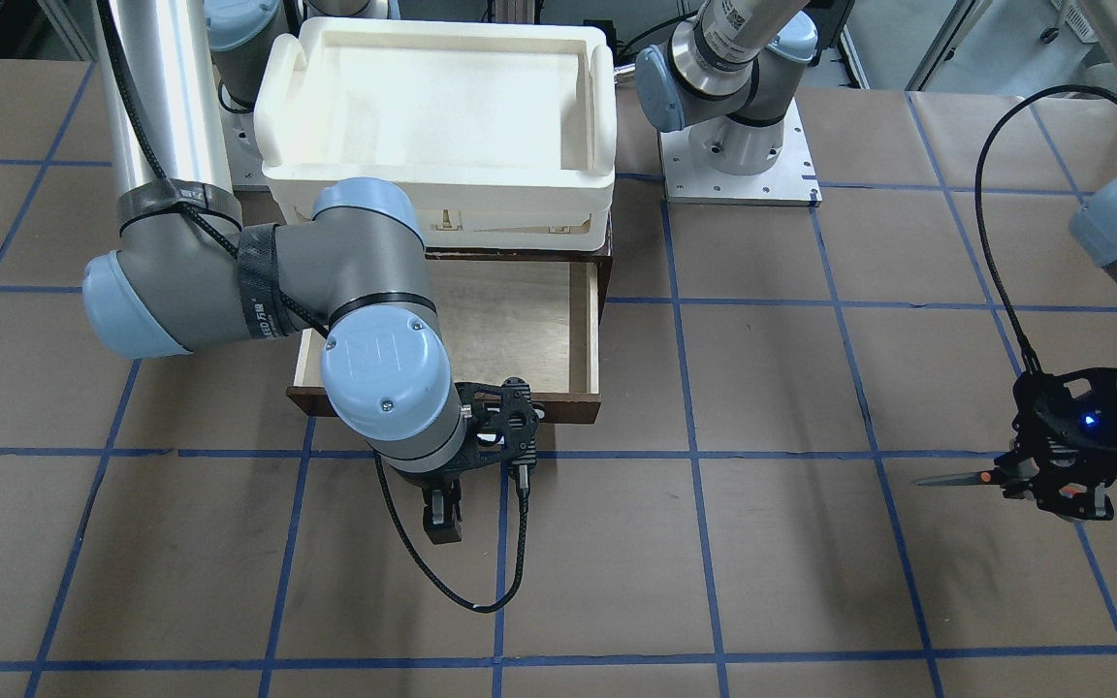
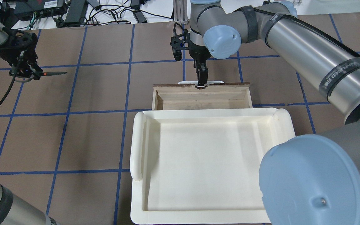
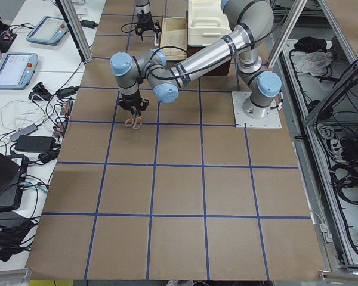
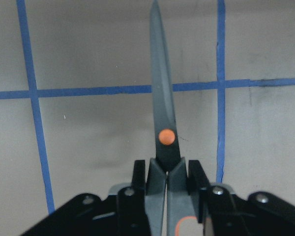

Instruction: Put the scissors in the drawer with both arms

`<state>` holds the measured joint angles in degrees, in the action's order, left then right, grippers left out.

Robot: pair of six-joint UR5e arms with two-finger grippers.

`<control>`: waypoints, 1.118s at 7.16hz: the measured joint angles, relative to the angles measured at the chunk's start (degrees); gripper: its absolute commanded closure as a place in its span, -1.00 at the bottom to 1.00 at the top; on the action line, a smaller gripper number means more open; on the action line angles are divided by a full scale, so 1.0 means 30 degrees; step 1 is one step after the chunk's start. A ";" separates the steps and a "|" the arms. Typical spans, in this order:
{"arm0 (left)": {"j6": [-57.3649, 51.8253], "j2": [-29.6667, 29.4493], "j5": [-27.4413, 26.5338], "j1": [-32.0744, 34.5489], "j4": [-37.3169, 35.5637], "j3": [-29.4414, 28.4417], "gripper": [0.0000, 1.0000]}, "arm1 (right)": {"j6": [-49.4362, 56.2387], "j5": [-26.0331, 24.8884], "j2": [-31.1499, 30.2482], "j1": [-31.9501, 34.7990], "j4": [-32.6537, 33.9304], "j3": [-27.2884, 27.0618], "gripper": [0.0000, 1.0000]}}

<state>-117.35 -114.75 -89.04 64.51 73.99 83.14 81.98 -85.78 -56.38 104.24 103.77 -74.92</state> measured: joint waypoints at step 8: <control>-0.0026 -0.0078 0.0032 0.0007 -0.0005 0.0000 1.00 | 0.0190 0.0098 0.0227 -0.0007 0.1029 0.0272 -1.00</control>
<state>-117.43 -114.98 -88.95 64.53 73.98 83.14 82.55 -85.48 -55.70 104.22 106.86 -74.10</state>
